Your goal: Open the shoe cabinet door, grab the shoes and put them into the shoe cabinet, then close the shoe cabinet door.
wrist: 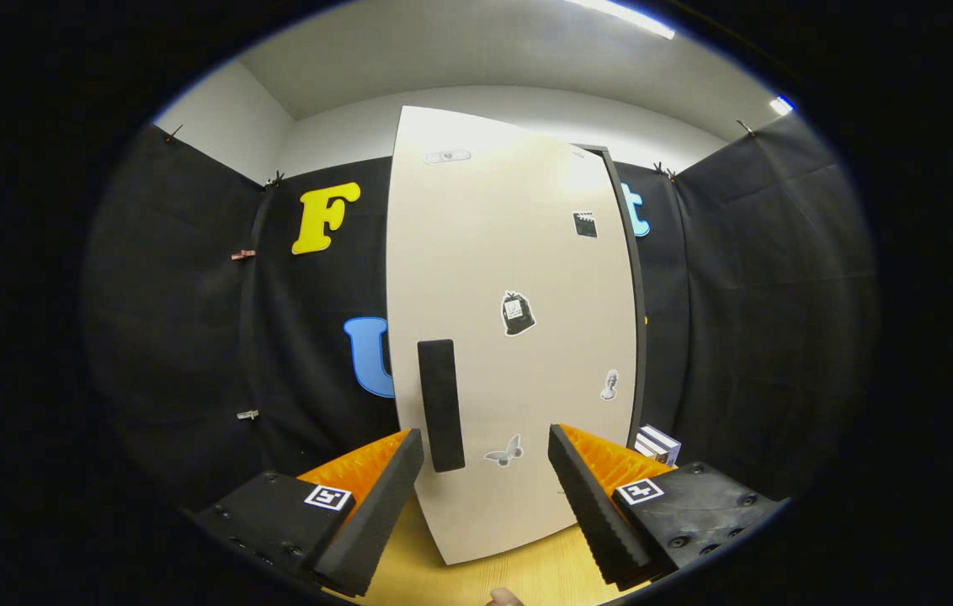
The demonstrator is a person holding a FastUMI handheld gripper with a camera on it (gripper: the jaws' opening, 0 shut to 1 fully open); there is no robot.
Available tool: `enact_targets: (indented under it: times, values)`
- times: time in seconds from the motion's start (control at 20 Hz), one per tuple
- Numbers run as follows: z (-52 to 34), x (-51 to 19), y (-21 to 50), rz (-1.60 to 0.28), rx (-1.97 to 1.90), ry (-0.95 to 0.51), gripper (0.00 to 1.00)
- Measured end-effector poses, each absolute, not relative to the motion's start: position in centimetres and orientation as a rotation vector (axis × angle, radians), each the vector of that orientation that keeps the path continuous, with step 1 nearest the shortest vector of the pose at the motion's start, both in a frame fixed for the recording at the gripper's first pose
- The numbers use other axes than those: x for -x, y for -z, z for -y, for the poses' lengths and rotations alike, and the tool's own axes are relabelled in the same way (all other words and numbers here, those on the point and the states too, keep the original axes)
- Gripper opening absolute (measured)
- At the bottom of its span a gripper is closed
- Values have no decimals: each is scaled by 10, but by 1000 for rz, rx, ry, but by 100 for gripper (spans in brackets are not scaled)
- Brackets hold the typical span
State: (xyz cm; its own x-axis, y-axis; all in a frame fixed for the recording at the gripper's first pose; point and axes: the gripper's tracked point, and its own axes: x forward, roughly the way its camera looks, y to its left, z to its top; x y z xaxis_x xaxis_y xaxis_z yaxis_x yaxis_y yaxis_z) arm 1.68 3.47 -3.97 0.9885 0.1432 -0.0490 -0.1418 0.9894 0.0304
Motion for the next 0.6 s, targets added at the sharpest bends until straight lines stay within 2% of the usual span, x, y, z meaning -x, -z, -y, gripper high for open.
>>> enact_targets:
  times: [0.6]
  values:
    - [-27, -2, 25, -17, -27, -111, 98]
